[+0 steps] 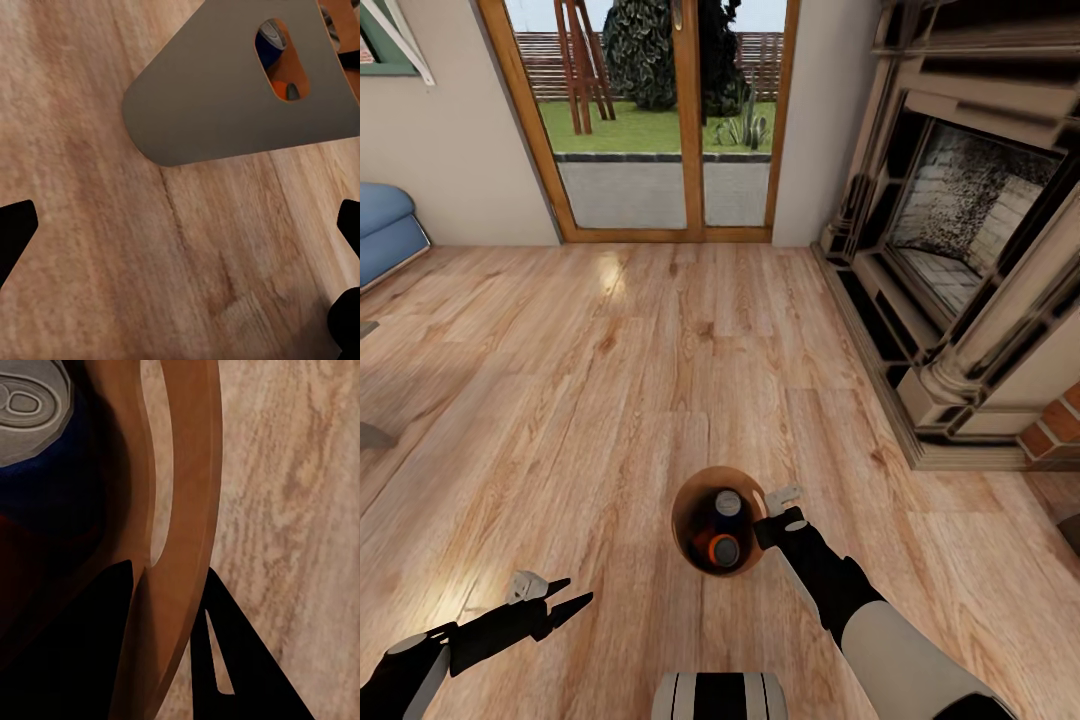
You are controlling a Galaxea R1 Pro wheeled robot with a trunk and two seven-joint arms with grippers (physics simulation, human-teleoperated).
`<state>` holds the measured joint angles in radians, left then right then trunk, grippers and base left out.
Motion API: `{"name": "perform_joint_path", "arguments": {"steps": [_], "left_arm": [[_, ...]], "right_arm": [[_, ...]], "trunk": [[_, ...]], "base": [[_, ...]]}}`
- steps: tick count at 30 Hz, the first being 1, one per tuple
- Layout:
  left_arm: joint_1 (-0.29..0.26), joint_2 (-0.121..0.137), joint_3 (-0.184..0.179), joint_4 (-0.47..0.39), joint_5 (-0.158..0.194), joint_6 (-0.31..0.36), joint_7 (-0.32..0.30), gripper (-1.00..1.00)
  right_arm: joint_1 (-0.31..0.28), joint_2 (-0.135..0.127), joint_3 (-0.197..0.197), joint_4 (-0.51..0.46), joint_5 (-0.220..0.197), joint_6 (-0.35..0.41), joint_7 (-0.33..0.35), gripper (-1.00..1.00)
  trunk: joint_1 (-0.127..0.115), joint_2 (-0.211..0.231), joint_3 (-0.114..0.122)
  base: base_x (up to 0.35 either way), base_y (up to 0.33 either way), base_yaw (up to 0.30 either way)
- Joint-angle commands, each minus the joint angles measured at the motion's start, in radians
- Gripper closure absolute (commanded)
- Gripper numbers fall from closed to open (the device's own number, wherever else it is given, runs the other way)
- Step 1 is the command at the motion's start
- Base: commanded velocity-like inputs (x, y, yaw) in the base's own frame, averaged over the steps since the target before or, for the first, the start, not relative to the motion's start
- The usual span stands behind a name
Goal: Put the three can of soda from the living room inside the tash can in the kitchen.
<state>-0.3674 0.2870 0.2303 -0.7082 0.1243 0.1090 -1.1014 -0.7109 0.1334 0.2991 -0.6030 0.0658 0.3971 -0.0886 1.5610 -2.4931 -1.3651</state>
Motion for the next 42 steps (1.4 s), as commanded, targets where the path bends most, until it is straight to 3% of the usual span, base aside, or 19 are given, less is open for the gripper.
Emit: {"name": "perform_joint_path", "arguments": {"steps": [1,2,3,42], "left_arm": [[0.000,0.000,0.000,0.000,0.000,0.000,0.000,-1.00],[-0.001,0.000,0.000,0.001,0.000,0.000,0.000,-1.00],[-0.001,0.000,0.000,0.001,0.000,0.000,0.000,-1.00],[-0.001,0.000,0.000,-0.001,0.000,0.000,0.000,-1.00]], "right_arm": [[0.001,0.000,-0.002,-0.003,0.005,-0.012,0.001,1.00],[0.001,0.000,-0.002,-0.003,0.005,-0.012,0.001,1.00],[0.001,0.000,-0.002,-0.003,0.005,-0.012,0.001,-1.00],[0.001,0.000,-0.001,-0.001,0.004,-0.011,0.001,-1.00]], "trunk": [[0.035,0.000,0.000],[0.035,0.000,0.000],[0.035,0.000,0.000],[0.035,0.000,0.000]], "base": [[0.000,0.000,0.000],[0.000,0.000,0.000],[0.000,0.000,0.000],[0.000,0.000,0.000]]}}
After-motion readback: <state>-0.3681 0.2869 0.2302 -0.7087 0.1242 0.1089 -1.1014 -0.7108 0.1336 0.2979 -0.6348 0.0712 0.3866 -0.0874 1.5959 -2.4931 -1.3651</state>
